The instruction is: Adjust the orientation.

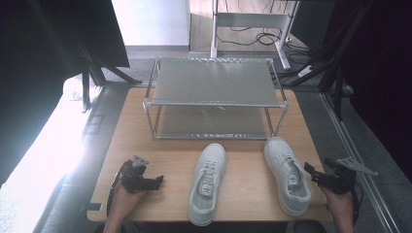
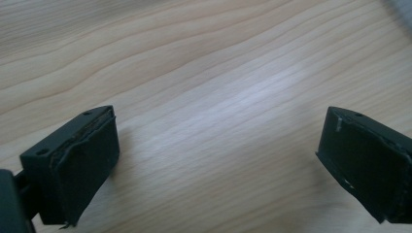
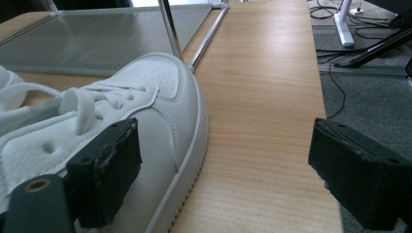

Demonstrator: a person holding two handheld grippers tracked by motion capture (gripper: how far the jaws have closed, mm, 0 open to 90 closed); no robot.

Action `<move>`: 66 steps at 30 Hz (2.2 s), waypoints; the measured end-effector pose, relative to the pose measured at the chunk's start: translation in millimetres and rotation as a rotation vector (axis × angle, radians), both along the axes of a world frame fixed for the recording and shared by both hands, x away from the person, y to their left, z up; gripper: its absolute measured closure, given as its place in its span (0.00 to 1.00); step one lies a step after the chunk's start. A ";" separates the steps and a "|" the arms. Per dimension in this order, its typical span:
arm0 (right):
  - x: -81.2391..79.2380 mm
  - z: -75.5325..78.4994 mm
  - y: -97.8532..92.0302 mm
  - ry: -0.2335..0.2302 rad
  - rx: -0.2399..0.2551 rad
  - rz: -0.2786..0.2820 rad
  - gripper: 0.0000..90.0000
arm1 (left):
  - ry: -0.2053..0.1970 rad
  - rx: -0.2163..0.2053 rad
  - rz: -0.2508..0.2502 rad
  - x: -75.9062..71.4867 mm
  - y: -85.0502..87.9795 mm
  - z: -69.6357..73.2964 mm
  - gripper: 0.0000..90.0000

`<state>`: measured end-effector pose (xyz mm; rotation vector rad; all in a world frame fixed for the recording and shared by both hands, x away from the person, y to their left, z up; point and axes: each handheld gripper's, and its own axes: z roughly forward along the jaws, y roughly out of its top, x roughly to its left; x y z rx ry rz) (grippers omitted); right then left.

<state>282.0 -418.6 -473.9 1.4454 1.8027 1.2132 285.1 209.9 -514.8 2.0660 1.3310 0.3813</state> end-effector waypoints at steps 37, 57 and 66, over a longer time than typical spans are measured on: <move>-28.2 18.7 42.3 0.073 -0.147 0.177 0.15 | -0.135 -0.062 -0.268 -36.5 -129.3 58.4 0.14; -3.0 12.7 45.5 0.155 -0.204 0.171 0.40 | -0.130 -0.013 -0.157 -26.4 -132.4 40.6 0.19; 3.3 11.1 43.6 0.205 -0.146 0.210 0.58 | -0.118 -0.060 -0.187 -30.2 -134.2 38.2 0.44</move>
